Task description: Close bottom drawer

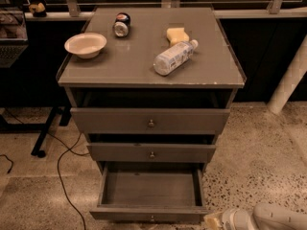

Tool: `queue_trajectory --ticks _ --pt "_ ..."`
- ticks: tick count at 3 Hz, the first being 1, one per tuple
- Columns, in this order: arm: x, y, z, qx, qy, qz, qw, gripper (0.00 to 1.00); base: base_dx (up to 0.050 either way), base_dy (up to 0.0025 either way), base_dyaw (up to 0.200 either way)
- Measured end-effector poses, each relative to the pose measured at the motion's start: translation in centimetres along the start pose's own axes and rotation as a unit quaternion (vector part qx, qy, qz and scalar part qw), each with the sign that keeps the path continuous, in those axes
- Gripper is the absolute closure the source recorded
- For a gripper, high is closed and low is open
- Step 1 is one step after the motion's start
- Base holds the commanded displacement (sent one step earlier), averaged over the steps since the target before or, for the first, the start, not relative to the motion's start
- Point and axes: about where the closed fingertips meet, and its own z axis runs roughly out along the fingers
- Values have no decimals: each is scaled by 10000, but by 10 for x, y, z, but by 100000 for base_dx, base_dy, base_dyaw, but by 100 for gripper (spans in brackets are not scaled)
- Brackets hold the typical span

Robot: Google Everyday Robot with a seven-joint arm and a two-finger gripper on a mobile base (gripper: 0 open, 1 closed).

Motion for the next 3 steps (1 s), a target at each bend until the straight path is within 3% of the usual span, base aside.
queue_trajectory --ticks 2,3 --pt "4 -3 8 32 -15 125 9999 100 0 0 0" --pt "13 -16 28 -41 31 381 9993 100 0 0 0"
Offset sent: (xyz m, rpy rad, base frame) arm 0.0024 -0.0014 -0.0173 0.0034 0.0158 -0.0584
